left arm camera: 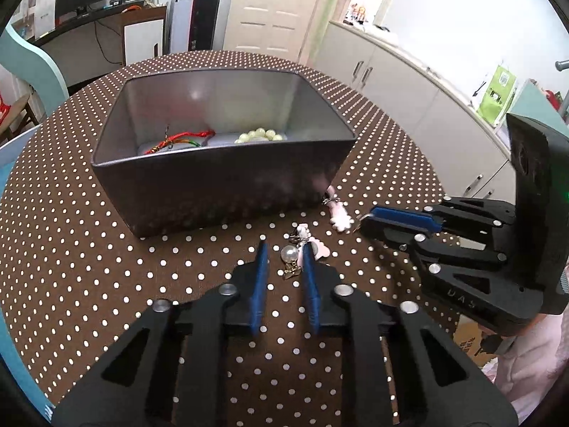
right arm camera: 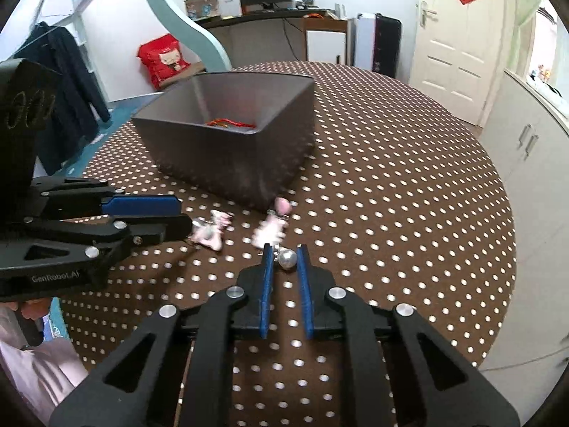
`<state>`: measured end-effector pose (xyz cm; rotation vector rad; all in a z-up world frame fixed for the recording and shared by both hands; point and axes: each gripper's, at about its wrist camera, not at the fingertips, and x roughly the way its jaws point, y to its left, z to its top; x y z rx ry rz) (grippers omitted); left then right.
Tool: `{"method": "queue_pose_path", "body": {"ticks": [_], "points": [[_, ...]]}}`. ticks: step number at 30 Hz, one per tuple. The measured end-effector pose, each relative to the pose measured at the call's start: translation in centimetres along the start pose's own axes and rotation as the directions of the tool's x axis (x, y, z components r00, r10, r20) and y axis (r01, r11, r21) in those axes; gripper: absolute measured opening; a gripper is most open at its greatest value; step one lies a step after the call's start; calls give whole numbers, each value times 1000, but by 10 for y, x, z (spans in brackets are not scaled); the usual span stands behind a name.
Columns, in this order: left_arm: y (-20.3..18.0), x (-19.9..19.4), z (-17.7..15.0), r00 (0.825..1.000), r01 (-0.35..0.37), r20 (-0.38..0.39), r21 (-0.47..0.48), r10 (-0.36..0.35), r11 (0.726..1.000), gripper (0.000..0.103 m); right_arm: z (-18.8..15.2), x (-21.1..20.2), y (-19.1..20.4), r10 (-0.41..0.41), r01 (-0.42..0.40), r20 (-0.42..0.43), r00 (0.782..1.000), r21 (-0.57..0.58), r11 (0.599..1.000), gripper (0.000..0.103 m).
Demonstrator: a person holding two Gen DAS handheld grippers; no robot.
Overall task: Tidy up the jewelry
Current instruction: 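Grasp a silver-bead charm with the left tool while the right grasps another, then carry both charms over the grey box and open both tools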
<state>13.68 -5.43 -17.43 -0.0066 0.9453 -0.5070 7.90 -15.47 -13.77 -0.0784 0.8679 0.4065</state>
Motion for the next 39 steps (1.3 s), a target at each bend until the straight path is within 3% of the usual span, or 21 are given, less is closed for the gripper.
{"method": "queue_pose_path", "body": {"ticks": [15,26,39], "points": [[-21,11,3,993,-120,2,138,121,983,11,6,5,6,31,-31,7,999,-29,999,12],[0,-2,1,998,-62,9,45,62,997,10,4,-6,-11,-3,2,21,1000,31,1000,12],[11,-40,10,996,3,86,-8,-2,1000,10,14,-19,-13,-35,33,59,998,27,999,12]]}}
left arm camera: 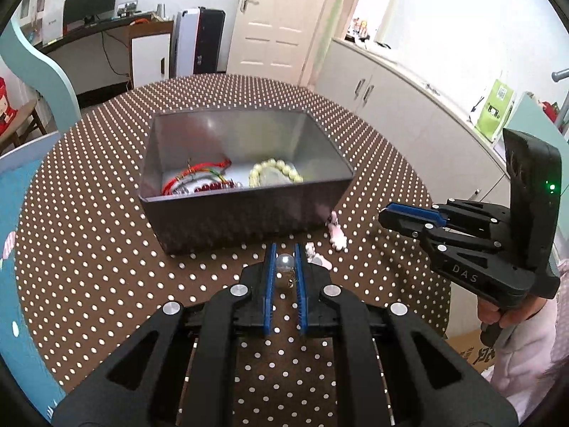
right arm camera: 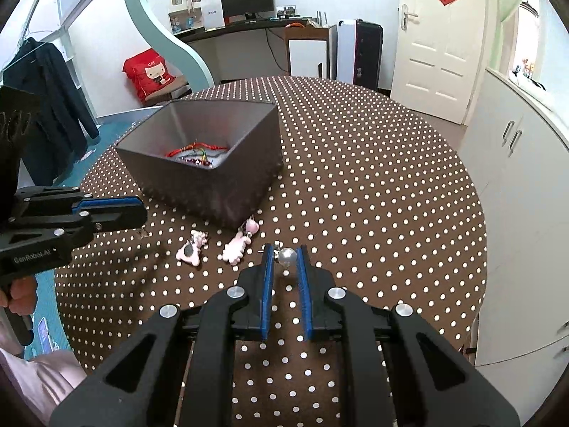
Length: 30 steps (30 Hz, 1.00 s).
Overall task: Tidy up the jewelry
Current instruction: 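Carry both charms over the grey box and open both tools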
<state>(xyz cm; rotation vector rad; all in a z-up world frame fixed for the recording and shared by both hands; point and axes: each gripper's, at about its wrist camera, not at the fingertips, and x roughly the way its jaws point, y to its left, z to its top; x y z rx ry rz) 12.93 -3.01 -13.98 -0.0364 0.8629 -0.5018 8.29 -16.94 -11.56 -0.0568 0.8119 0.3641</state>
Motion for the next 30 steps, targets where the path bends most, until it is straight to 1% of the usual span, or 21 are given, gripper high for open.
{"method": "queue_pose_path", "body": {"ticks": [5,10,13,16,19,26,27,29,30], "points": [[-1,-12,9,999,0,36,0,0,1000,10,15,-8,5,-4,4,36,999,-23,1000,12],[3,-27,24,996,-1,90,-2,1,1000,10,38,-14,17,4,2,85,996,-67,998,12],[7,-35,33,992,-15,125,-6,16,1000,10,49,-14,23,21,-11,106,994,-88,996,12],[13,-39,40,990,-27,141,-17,29,999,10,59,-8,31,29,-17,111,993,-113,993,12],[20,-37,45,988,-42,146,-24,45,999,10,65,-1,37,43,-29,106,993,-127,991,12],[32,-25,54,990,-59,126,-48,65,997,10,73,13,47,53,-40,87,995,-145,989,13],[34,-23,55,990,-64,118,-58,70,996,11,74,14,46,49,-37,86,995,-139,990,16],[38,-20,57,992,-60,103,-71,67,996,16,74,13,42,37,-25,89,995,-124,992,22],[39,-19,57,992,-61,104,-75,69,995,22,74,13,38,28,-18,86,996,-112,994,25]]}}
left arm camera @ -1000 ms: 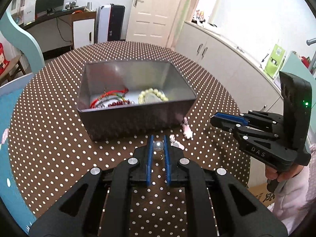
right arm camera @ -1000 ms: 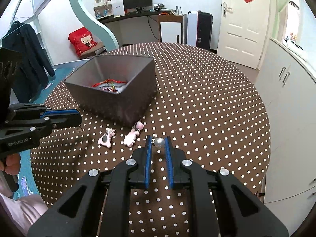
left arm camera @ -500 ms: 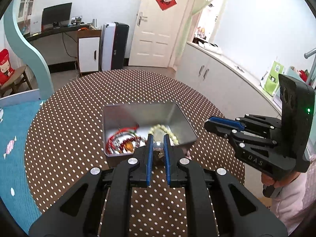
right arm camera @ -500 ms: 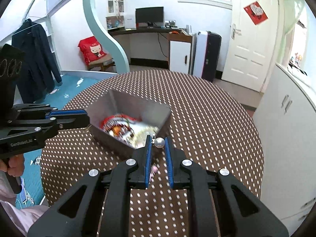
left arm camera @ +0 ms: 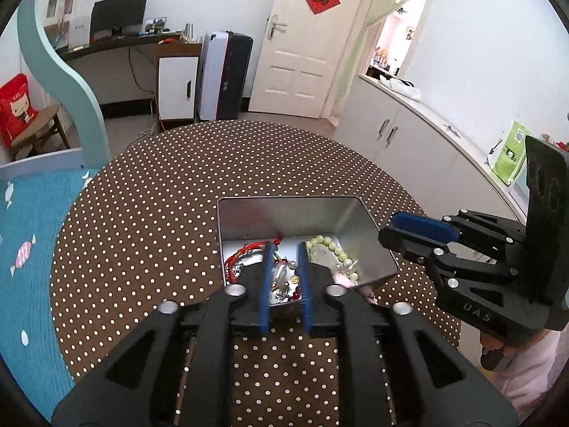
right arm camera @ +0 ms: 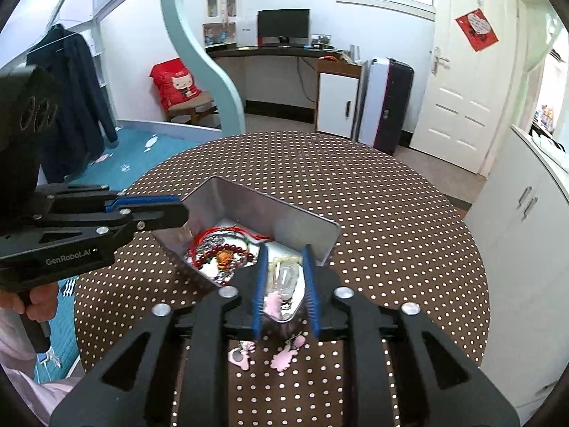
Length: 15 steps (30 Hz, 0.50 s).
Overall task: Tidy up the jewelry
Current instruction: 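Carry both charms over the grey box and open both tools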
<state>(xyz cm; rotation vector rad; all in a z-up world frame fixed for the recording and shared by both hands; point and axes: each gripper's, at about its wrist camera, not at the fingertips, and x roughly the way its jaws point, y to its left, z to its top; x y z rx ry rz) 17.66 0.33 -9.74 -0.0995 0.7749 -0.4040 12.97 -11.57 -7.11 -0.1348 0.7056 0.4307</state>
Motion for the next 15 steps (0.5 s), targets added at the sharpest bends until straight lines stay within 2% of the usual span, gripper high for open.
{"method": "queue_pose_path", "body": {"ticks": [4,13,15], "points": [[2,3,-3,1000,0,-8,-3,0,1000,23,-6,1,-13,-29,30,-21,999,43,999,27],[0,9,-8,1000,-1,-32,-10,1,1000,23,-23,-7,-27,-28,32,-35,999,108,994,28],[-3,9,-9,999,3,-35,-8,-3,1000,23,-28,-9,-31,-34,38,-39,999,124,992,32]]}}
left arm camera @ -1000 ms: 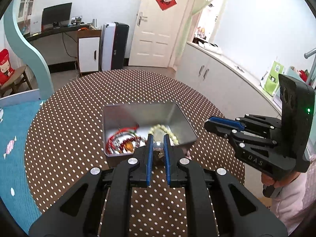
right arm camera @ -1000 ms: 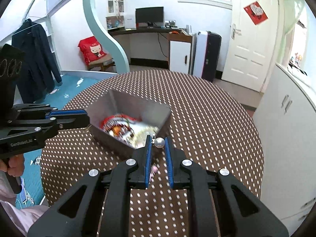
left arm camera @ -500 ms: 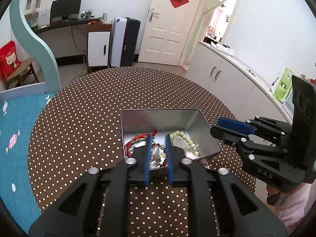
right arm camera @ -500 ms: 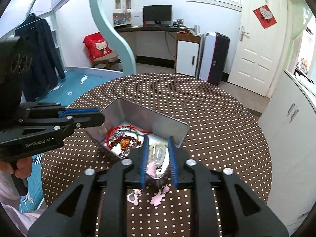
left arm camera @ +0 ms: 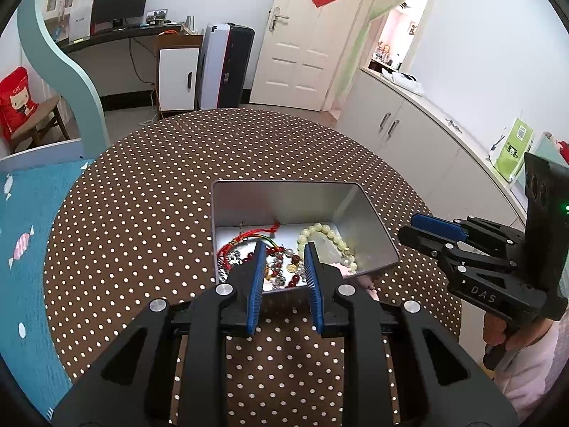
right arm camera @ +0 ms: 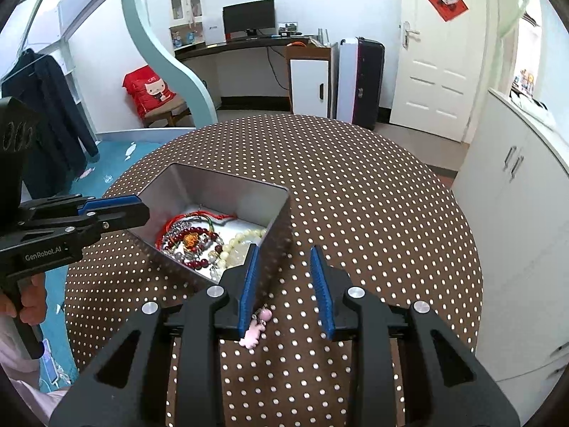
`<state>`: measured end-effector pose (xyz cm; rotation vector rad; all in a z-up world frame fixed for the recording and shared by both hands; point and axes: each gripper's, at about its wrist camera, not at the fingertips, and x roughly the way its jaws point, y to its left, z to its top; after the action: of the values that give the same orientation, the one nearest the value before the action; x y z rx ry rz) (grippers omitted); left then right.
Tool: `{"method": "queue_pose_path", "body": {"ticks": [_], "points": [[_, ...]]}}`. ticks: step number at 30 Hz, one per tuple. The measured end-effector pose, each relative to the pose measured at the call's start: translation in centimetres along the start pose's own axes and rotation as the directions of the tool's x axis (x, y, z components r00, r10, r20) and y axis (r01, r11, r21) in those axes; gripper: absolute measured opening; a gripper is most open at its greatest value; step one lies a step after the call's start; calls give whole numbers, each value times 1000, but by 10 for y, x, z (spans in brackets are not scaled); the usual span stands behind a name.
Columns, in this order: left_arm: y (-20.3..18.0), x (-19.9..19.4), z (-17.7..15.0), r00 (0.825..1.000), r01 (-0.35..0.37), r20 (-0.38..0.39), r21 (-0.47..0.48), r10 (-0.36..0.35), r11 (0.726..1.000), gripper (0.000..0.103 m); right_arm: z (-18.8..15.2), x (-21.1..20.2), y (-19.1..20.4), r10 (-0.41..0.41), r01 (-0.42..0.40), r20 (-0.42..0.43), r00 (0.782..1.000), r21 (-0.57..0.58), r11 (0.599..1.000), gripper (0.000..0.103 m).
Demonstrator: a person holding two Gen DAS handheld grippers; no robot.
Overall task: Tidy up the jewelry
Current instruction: 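Carry both charms over the grey box and open both tools, then withdraw both tools toward the last two charms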
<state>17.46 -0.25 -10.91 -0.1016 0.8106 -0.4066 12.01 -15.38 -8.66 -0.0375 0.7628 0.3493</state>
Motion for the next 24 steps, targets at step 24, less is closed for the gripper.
{"method": "queue_pose_path", "body": {"ticks": [24], "points": [[-31,-9,-35,998,17,-59,43,-15,999,30,-39,26,27,81,-84,-140,987,-20,996,40]]}}
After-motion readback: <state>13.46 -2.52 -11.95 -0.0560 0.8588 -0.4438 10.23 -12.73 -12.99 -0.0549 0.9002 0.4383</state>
